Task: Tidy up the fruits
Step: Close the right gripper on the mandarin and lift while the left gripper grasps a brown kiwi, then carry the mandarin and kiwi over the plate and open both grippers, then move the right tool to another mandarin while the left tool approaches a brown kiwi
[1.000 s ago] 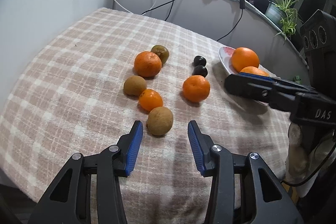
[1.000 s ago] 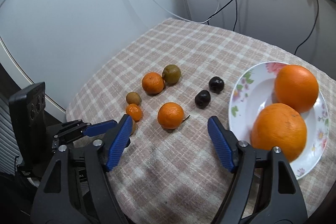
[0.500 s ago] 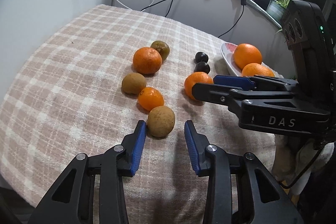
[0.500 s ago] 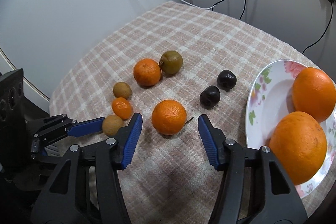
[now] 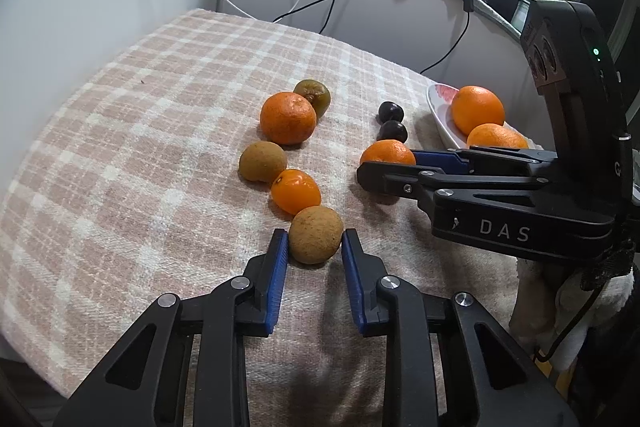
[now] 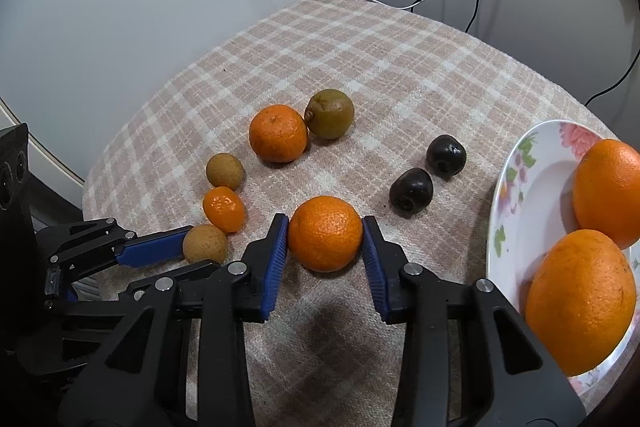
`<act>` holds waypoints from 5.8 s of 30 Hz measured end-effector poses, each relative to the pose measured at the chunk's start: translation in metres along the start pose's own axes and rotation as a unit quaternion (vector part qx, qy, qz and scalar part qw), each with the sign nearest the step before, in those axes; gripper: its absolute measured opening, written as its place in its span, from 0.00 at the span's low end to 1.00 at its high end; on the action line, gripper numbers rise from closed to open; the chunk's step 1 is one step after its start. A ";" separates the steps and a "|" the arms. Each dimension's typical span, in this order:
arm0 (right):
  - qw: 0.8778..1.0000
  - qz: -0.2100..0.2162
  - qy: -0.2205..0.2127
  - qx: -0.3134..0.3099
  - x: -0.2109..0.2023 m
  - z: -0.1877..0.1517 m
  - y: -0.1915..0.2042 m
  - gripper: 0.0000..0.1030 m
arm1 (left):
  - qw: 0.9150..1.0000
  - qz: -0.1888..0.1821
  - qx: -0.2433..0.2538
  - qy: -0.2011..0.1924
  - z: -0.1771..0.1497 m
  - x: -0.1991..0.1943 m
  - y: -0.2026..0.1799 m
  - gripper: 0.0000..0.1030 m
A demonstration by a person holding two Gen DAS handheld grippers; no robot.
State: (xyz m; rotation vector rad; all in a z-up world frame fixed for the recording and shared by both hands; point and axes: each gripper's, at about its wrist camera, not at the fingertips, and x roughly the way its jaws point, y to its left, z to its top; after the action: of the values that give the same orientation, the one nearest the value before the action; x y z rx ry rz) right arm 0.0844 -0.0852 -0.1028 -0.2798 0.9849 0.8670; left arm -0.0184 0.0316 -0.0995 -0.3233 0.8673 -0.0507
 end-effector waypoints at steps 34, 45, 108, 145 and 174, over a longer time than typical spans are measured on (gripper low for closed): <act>0.993 -0.023 -0.102 0.057 -0.114 -0.020 -0.053 0.37 | 0.995 -0.058 0.058 -0.048 0.048 -0.009 -0.059 0.25; 0.985 -0.068 -0.118 0.104 -0.146 -0.040 -0.107 0.37 | 0.993 -0.081 0.081 -0.042 0.066 0.013 -0.089 0.25; 0.977 -0.087 -0.117 0.155 -0.144 -0.066 -0.160 0.90 | 0.992 -0.053 0.117 -0.005 0.077 0.050 -0.125 0.73; 0.988 -0.041 -0.123 0.086 -0.127 -0.034 -0.088 0.90 | 0.998 0.019 0.058 -0.025 0.064 0.010 -0.036 0.74; 0.993 0.091 -0.055 0.051 -0.030 0.019 0.003 0.76 | 1.000 0.014 0.016 -0.012 0.031 0.000 0.025 0.42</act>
State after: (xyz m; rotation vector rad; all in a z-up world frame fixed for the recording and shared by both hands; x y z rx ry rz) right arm 0.0857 -0.0874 -0.0669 -0.0546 0.9588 0.9834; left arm 0.0029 0.0638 -0.0881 -0.2813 0.8471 -0.0345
